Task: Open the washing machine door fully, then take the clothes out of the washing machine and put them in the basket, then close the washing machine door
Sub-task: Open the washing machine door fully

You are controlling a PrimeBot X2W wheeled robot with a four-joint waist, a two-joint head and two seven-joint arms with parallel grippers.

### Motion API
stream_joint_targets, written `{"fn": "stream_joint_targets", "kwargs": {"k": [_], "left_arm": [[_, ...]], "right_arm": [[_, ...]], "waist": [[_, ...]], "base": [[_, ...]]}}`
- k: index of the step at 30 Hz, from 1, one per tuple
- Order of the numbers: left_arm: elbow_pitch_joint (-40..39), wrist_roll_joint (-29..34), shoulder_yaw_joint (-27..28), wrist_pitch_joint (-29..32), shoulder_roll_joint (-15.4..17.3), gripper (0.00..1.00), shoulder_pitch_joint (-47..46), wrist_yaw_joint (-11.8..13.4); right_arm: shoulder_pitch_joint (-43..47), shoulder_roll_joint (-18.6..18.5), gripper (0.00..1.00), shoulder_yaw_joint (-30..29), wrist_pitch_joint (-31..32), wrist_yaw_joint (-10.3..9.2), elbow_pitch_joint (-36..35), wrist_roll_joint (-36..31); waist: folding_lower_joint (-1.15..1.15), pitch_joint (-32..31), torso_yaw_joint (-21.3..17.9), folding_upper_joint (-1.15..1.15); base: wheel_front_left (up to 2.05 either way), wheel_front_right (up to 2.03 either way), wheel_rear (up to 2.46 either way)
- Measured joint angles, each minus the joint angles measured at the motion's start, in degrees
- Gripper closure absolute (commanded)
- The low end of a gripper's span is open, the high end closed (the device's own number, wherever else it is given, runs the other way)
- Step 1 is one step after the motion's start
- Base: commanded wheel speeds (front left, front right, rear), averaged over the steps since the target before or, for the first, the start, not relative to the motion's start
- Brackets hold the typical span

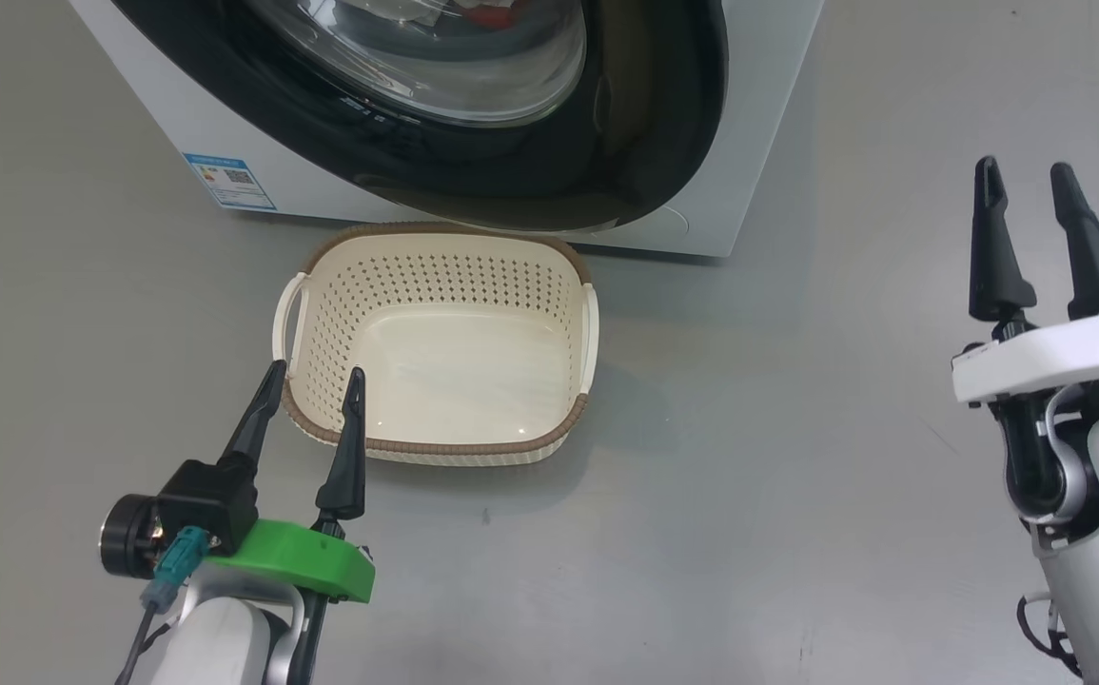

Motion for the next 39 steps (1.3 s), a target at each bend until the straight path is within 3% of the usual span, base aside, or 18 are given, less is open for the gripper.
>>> {"fn": "stream_joint_targets", "kwargs": {"k": [10, 16, 18, 29, 35, 39], "left_arm": [[0.0, 0.0, -1.4, 0.0, 0.0, 0.0, -0.2, 0.0], [0.0, 0.0, -2.0, 0.0, 0.0, 0.0, -1.2, 0.0], [-0.1, -0.1, -2.3, 0.0, 0.0, 0.0, -1.8, 0.0], [-0.3, -0.7, -3.6, 0.0, 0.0, 0.0, -3.7, 0.0], [-0.3, -1.5, -4.3, 0.0, 0.0, 0.0, -4.4, 0.0], [-0.3, -1.8, -4.6, 0.0, 0.0, 0.0, -4.4, 0.0]], "right_arm": [[-7.2, -0.1, 0.0, -1.6, 4.0, 1.94, 1.5, 5.4], [-11.5, 1.4, 0.0, -2.7, 7.7, 3.53, 3.1, 11.9], [-14.1, 1.5, 1.0, -3.7, 9.2, 3.54, 3.8, 13.9], [-21.9, 5.4, 1.0, -8.1, 16.0, 3.8, 9.5, 27.0], [-25.5, 8.6, 1.0, -11.6, 22.0, 1.37, 13.5, 37.9], [-27.3, 8.8, 1.0, -12.0, 26.3, -0.23, 15.5, 41.0]], "waist": [[0.0, 1.4, 1.5, 0.0], [0.0, 2.6, 2.5, 0.0], [0.0, 3.4, 3.1, 0.0], [0.0, 5.9, 5.5, 0.0], [0.0, 6.8, 7.0, 0.0], [0.0, 7.2, 8.0, 0.0]], "base": [[0.0, 0.0, 0.0], [0.0, 0.0, 0.0], [0.0, 0.0, 0.0], [0.0, 0.0, 0.0], [0.0, 0.0, 0.0], [0.0, 0.0, 0.0]]}}
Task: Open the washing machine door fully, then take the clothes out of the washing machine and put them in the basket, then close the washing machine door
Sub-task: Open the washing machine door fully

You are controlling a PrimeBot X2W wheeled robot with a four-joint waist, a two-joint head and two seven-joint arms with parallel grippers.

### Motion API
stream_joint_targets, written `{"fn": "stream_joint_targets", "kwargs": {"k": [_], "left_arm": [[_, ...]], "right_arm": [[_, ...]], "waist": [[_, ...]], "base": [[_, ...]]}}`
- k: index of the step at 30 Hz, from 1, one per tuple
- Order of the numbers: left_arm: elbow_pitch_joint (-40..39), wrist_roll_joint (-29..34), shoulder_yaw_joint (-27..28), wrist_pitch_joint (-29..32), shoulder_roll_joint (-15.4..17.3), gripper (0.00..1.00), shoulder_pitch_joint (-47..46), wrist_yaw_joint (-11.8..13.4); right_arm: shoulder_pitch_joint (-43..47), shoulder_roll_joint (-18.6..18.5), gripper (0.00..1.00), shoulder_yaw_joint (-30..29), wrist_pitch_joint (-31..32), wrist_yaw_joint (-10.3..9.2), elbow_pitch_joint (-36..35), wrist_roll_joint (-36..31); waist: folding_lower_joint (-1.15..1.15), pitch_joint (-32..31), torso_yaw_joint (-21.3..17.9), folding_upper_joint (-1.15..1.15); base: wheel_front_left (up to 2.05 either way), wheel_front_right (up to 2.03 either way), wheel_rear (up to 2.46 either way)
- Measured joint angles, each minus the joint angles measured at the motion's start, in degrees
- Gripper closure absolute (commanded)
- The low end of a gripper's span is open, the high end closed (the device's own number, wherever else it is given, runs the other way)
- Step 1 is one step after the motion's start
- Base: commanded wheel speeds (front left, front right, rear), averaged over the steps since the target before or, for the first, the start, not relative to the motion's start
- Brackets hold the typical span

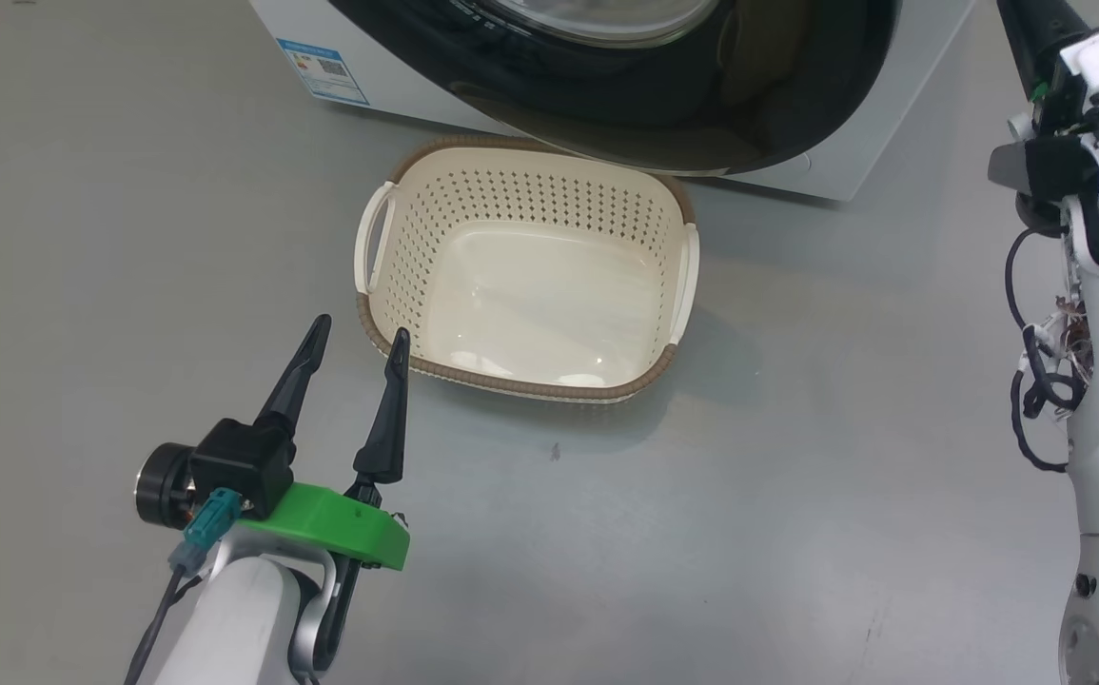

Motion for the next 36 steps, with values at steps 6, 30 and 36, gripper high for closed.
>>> {"fn": "stream_joint_targets", "kwargs": {"k": [6, 30, 36], "left_arm": [[0.0, -0.3, -0.2, 0.0, 0.0, 0.0, -0.1, 0.0], [0.0, -0.3, -0.5, 0.0, 0.0, 0.0, -0.4, 0.2], [0.2, -0.3, -0.6, 0.0, 0.0, 0.0, -0.4, 0.4]], "right_arm": [[-3.8, -0.6, 1.0, -1.2, 3.8, -2.01, 1.6, 2.7], [-9.5, -0.2, 1.0, -2.4, 15.1, -6.01, 10.4, 11.1], [-9.9, -0.4, 1.0, -1.8, 18.6, -6.03, 12.4, 12.3]], "waist": [[0.0, 0.6, 1.2, 0.0], [0.0, 0.9, 1.9, 0.0], [0.0, 0.7, 1.9, 0.0]], "base": [[0.0, 0.0, 0.0], [0.0, 0.0, 0.0], [0.0, 0.0, 0.0]]}}
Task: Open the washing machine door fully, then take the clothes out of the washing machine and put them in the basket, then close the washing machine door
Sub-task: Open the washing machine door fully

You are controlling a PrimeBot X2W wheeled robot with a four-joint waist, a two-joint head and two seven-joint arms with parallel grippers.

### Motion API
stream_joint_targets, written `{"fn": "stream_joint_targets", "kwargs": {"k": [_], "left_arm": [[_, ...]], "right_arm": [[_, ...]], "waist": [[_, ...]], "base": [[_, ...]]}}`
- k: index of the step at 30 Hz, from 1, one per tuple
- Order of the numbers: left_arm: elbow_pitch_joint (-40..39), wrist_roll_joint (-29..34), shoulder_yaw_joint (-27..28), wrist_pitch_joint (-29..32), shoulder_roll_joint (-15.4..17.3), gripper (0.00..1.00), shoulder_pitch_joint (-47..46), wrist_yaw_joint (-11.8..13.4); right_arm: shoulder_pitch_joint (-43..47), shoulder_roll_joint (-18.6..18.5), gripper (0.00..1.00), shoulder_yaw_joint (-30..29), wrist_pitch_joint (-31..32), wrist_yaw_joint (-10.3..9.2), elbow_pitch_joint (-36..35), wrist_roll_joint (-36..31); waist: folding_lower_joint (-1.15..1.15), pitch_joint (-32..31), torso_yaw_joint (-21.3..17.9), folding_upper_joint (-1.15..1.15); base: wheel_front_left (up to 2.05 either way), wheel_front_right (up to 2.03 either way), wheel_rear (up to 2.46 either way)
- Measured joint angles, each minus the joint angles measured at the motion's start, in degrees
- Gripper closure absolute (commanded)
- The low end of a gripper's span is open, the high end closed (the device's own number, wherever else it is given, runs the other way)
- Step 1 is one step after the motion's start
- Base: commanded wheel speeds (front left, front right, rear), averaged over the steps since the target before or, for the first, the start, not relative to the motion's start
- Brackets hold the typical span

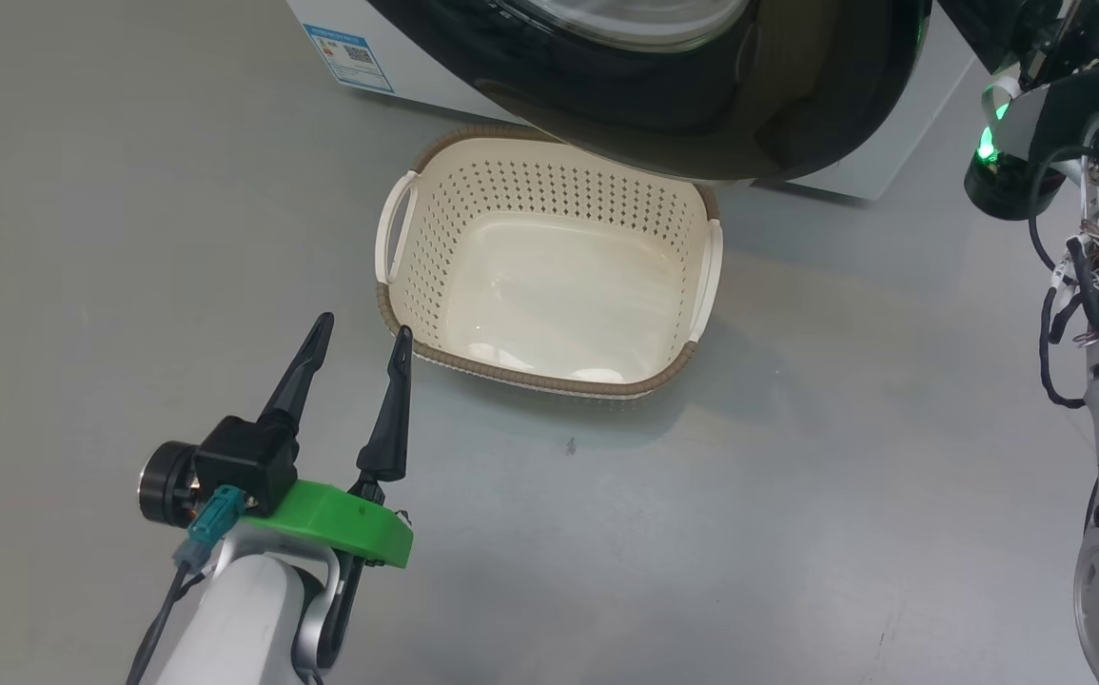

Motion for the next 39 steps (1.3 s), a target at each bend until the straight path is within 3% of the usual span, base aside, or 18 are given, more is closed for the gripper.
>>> {"fn": "stream_joint_targets", "kwargs": {"k": [19, 39], "left_arm": [[1.5, 0.2, 0.2, 0.0, 0.0, 0.0, 0.1, 0.2], [2.2, 0.2, -0.8, 0.0, 0.0, 0.0, 1.6, 0.2]], "right_arm": [[2.9, 0.6, 1.0, 0.9, 5.5, -0.42, 7.3, 2.0], [9.1, 3.5, 1.0, 4.9, 9.2, -0.42, 10.3, 4.0]], "waist": [[0.0, -4.5, -0.4, 0.0], [0.0, -10.7, -0.6, 0.0]], "base": [[0.0, 0.0, 0.0], [0.0, 0.0, 0.0]]}}
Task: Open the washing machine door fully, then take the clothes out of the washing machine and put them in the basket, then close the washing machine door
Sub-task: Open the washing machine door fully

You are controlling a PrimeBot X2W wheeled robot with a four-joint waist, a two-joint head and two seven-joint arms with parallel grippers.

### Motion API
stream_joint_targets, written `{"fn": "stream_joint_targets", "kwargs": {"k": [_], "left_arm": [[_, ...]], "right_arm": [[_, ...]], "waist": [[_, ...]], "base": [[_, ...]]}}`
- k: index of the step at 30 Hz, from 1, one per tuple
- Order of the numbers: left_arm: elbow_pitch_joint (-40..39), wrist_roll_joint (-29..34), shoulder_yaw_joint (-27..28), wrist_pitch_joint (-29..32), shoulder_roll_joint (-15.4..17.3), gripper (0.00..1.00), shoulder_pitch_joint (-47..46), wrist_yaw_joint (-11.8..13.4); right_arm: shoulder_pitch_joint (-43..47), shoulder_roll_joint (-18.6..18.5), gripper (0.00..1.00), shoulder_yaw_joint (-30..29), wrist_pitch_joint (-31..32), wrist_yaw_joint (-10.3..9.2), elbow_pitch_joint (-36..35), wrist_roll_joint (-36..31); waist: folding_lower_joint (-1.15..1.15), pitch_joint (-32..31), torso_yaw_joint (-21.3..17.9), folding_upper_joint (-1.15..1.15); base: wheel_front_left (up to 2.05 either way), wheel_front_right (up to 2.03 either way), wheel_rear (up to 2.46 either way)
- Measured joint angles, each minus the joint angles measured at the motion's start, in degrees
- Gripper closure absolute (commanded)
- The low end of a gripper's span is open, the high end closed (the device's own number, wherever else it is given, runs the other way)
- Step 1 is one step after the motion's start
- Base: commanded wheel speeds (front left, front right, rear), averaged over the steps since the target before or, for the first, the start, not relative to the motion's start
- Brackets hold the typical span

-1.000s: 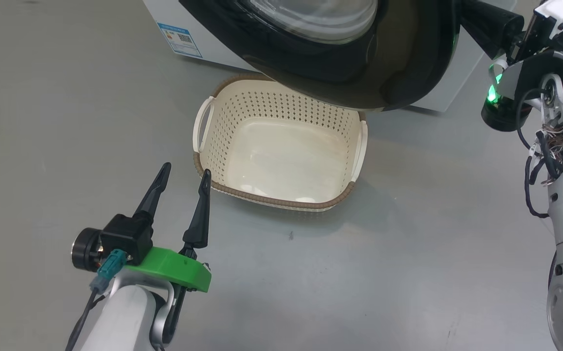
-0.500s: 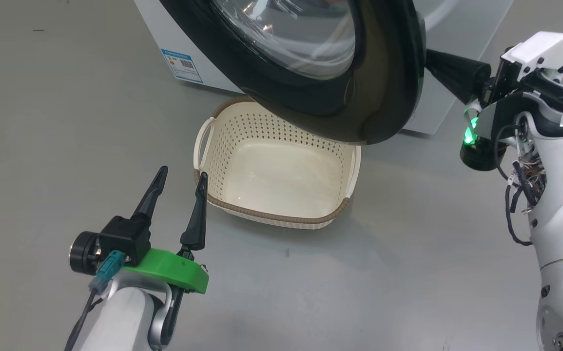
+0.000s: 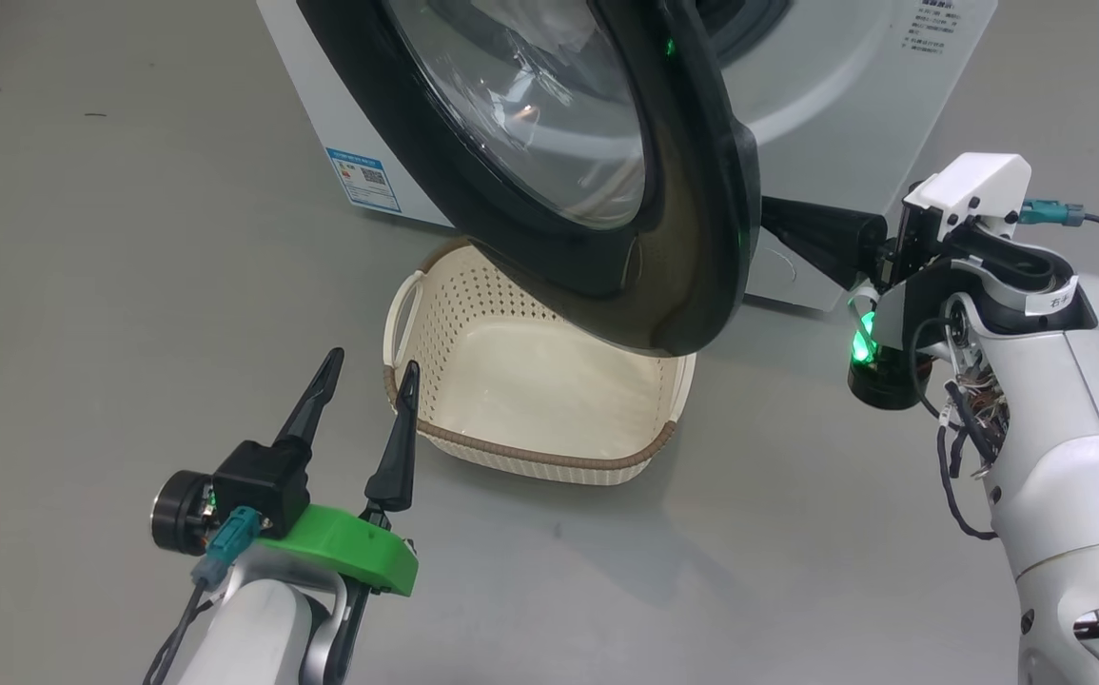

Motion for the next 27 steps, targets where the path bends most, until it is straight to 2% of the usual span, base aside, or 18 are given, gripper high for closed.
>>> {"fn": "stream_joint_targets", "kwargs": {"k": [17, 27], "left_arm": [[0.1, 0.0, -1.0, 0.0, 0.0, 0.0, 1.9, 0.0], [0.4, 0.0, -1.4, 0.0, 0.0, 0.0, 2.2, 0.0]], "right_arm": [[2.1, 0.4, 1.0, 2.9, 0.3, 0.0, -0.2, 2.6], [4.3, 0.5, 1.0, 8.5, 1.1, 0.0, -1.2, 9.2]], "waist": [[0.0, -2.0, 2.9, 0.0], [0.0, -3.1, 4.2, 0.0]], "base": [[0.0, 0.0, 0.0], [0.0, 0.0, 0.0]]}}
